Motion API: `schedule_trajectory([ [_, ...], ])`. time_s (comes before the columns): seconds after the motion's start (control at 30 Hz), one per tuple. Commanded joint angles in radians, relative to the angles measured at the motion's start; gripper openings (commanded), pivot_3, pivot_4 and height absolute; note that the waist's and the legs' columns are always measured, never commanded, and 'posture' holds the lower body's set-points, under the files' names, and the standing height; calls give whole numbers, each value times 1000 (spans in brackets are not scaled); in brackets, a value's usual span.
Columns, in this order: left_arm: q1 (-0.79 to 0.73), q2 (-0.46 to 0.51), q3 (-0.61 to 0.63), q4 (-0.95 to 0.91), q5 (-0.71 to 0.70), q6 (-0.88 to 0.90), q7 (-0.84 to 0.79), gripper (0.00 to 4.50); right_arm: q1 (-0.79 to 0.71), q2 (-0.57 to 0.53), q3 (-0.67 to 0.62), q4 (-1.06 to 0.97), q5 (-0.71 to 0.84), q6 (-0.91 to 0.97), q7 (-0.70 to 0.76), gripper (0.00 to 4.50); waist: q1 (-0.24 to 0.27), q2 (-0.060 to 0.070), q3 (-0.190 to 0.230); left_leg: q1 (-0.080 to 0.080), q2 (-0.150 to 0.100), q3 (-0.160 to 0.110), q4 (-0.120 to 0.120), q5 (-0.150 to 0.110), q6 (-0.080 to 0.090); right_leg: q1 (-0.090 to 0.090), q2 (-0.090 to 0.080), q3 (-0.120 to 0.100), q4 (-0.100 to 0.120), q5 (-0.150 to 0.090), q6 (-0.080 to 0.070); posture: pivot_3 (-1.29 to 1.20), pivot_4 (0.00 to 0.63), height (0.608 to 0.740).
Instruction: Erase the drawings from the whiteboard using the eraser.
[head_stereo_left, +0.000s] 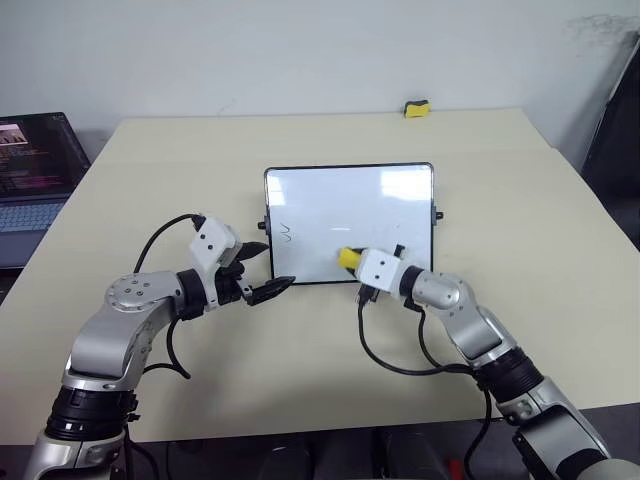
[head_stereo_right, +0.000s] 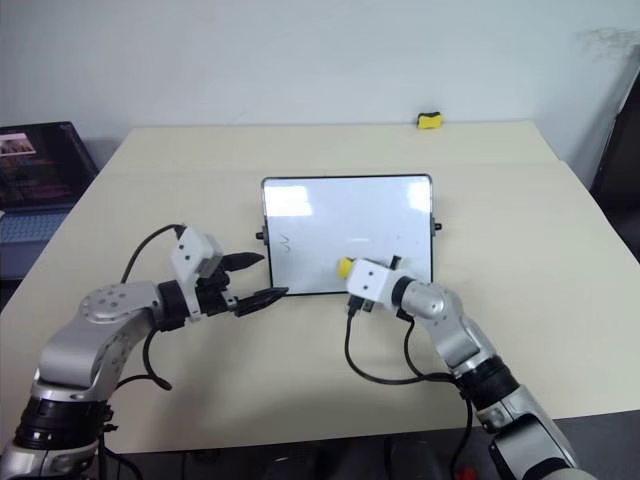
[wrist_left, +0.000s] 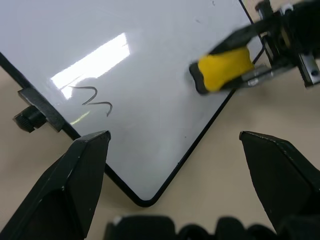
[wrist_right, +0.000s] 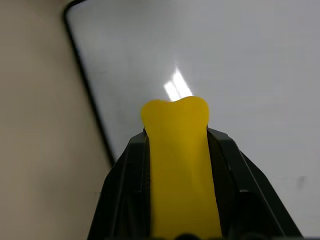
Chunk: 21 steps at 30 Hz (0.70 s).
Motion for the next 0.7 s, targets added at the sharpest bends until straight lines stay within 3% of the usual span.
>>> schedule_trajectory([
  [0.03,0,8,2,-9,6,-17,-3,4500,-1,-17,5,-16,-31,-17,4,1202,1,0,0,0,0,0,0,0,0,0,0,0,0,0,0,0,150,740],
  [0.3,0,7,1,-10,7,-14,-5,4500,-88,44,-107,18,-28,-89,-174,1201,2,0,0,0,0,0,0,1,-2,-1,0,0,0,0,0,0,150,740],
  [0.7,1,4,2,-18,4,-9,2,4500,-7,-36,-16,37,-65,-92,-19,1199,4,0,0,0,0,1,0,0,0,0,0,0,-1,0,0,0,150,740],
])
